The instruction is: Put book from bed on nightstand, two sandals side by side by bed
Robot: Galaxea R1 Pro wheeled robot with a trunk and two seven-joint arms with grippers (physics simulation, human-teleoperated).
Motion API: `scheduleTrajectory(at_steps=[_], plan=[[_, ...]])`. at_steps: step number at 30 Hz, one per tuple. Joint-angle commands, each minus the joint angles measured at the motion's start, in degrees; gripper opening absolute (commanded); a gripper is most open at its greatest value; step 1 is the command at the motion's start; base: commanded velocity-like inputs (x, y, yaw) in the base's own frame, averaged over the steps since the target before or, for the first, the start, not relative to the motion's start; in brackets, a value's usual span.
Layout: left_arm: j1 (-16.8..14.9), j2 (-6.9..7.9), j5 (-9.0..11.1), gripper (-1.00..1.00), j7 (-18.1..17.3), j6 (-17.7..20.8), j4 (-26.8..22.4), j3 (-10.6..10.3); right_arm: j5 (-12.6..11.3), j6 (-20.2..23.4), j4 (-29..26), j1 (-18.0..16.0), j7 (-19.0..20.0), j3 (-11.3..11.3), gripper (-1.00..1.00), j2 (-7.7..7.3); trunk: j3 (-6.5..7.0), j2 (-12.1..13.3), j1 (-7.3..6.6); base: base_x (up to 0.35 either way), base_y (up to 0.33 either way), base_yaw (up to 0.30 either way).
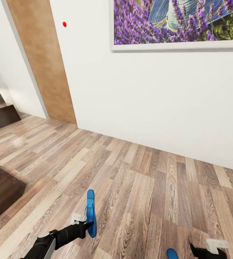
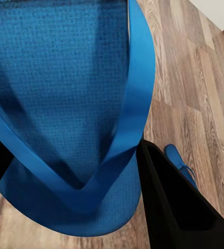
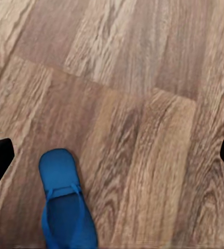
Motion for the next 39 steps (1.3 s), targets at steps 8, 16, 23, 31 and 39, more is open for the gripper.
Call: scheduleTrajectory(at_steps=[8, 16, 23, 31, 39], plan=[[0.0, -0.05, -0.2, -1.00, -0.6, 0.5, -0.1, 0.2, 1.8, 17.8, -4.6, -5.2, -0.3, -0.1, 1.00, 0.22, -0.05, 0.0, -0.01, 0.000, 0.000, 0.000], [0.3, 0.28, -0.4, -1.00, -1.0, 1.0, 0.2, 0.1, 1.5, 24.9, -6.1, -6.7, 0.4, -0.3, 1.00, -0.28, -0.05, 0.0, -0.01, 0.000, 0.000, 0.000], [1.5, 0.85, -2.3, -1.00, -1.1, 1.8, 2.6, 0.1, 1.2, 26.1, -6.0, -5.9, 1.1, -0.3, 1.00, -0.87, -0.05, 0.0, -0.01, 0.000, 0.000, 0.000], [1.6, 1.68, -2.2, -1.00, -1.4, 1.9, 3.2, 0.5, 0.5, 26.1, -5.9, -5.9, 1.2, -0.3, 1.00, -0.85, -0.05, 0.0, -0.01, 0.000, 0.000, 0.000], [1.6, 1.79, -1.7, -1.00, -2.0, 2.1, 2.2, 0.9, 0.7, 26.5, -6.4, -5.9, 0.9, 0.0, 1.00, -0.73, -0.05, 0.0, -0.01, 0.000, 0.000, 0.000]])
